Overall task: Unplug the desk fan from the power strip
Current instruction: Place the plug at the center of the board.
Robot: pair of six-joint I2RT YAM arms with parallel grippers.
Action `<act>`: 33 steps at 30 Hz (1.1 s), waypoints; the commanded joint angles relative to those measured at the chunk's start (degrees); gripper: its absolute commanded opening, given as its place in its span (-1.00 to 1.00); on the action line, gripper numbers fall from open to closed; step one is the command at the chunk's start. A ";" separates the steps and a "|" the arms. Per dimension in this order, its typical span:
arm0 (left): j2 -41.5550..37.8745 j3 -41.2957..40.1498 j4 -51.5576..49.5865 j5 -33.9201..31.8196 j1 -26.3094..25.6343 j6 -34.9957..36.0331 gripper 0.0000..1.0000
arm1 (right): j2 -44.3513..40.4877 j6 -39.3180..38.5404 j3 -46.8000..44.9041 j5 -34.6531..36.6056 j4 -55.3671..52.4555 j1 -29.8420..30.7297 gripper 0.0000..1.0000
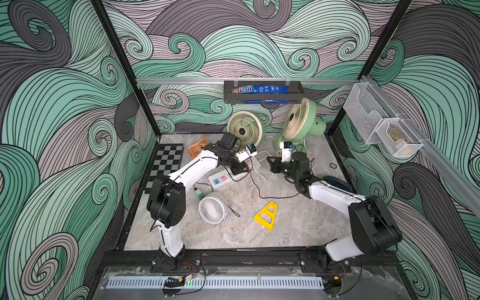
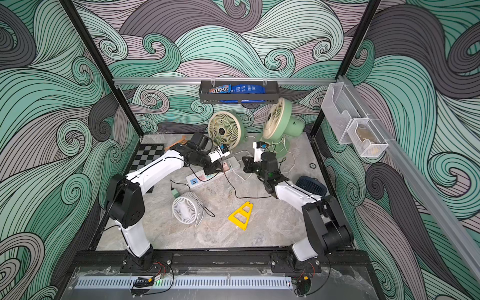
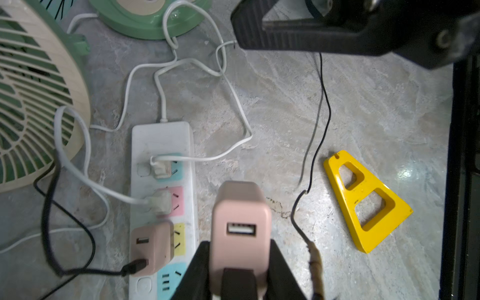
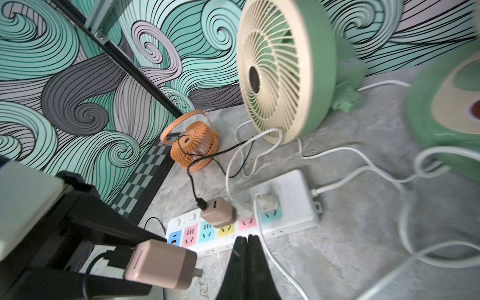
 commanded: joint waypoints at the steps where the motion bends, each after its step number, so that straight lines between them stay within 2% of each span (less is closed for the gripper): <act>1: 3.30 4.10 -3.10 0.09 -3.23 -1.93 -1.00 | -4.97 -1.45 -2.82 -0.08 -2.91 -3.10 -0.87; 8: 12.41 13.01 -6.69 -3.54 -9.40 -3.20 -1.00 | -13.82 -1.66 -8.36 0.60 -5.18 -8.15 -0.87; 13: 19.51 20.55 -12.80 -5.96 -12.86 -4.07 -1.00 | -19.90 -2.06 -12.14 2.94 -6.39 -11.03 -0.86; 20: 24.73 21.91 -13.64 -7.42 -15.93 -3.68 -1.00 | -24.89 -1.93 -15.16 2.24 -6.45 -15.79 -0.86; 28: 25.71 22.05 -14.10 -7.44 -16.54 -3.69 -0.98 | -25.04 -1.51 -15.71 0.18 -6.46 -16.29 -0.86; 29: 25.63 21.90 -14.14 -7.34 -16.54 -3.56 -0.88 | -24.83 -1.45 -15.79 -0.49 -6.26 -16.28 -0.86; 33: 24.62 21.63 -14.19 -7.86 -16.48 -3.08 -0.26 | -23.74 -1.27 -15.46 -2.93 -5.63 -16.26 -0.86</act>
